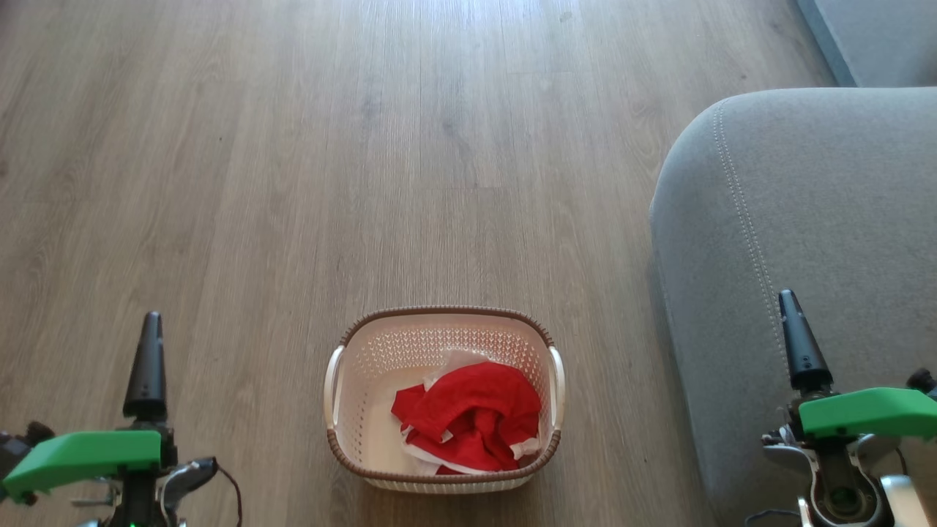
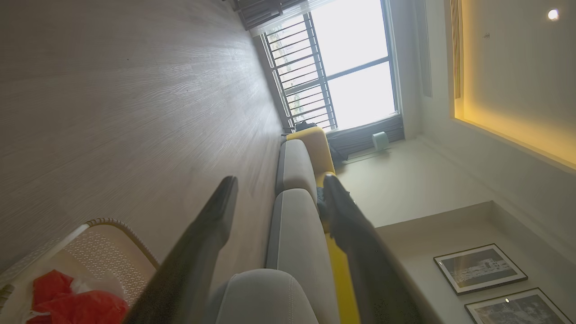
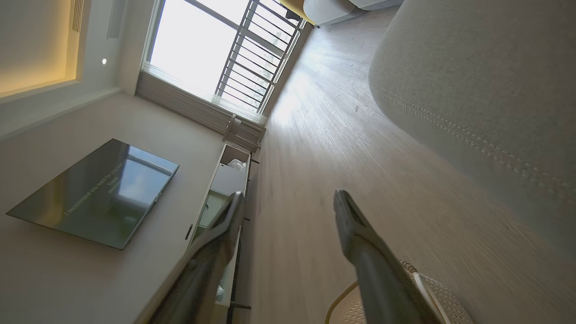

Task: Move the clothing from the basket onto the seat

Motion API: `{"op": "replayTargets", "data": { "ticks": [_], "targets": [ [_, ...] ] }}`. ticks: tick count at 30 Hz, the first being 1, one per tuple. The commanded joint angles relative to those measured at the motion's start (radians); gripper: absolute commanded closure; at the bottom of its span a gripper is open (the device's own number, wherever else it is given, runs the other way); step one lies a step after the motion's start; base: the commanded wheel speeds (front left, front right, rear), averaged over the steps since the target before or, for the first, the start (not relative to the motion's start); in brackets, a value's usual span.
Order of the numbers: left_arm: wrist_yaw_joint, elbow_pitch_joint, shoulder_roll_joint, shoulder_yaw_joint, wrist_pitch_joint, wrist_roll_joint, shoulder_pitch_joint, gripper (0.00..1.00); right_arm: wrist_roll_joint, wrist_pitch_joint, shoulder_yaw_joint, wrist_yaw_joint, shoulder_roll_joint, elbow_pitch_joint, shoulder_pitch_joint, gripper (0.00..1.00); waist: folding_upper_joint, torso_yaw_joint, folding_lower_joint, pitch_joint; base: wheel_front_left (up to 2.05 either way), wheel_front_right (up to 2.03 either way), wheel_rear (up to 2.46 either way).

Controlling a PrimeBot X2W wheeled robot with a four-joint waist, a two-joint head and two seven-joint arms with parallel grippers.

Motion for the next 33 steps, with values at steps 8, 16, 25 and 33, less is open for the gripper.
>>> {"op": "replayTargets", "data": {
  "ticks": [8,16,25,33],
  "targets": [
    [0.007,-0.121,0.009,0.036,-0.032,0.137,-0.070,0.00,-0.181,-0.034,0.035,0.000,0.001,-0.101,-0.076,0.00,0.0000,0.005,0.0000,0.003,0.00,0.00,0.00],
    [0.105,-0.245,0.010,-0.010,-0.055,0.307,-0.078,0.00,-0.355,-0.058,0.062,0.000,-0.001,-0.156,-0.095,0.00,0.0000,0.007,0.0000,0.008,0.00,0.00,0.00],
    [0.161,-0.330,0.011,-0.115,-0.078,0.507,-0.073,0.00,-0.500,-0.081,0.108,0.000,-0.016,-0.201,-0.108,0.00,0.0000,0.006,0.0000,0.009,0.00,0.00,0.00],
    [0.254,-0.350,0.040,-0.247,-0.102,0.739,-0.071,0.00,-0.623,-0.105,0.135,0.000,-0.022,-0.197,-0.104,0.00,0.0000,0.006,0.0000,0.006,0.00,0.00,0.00]
  ]
}}
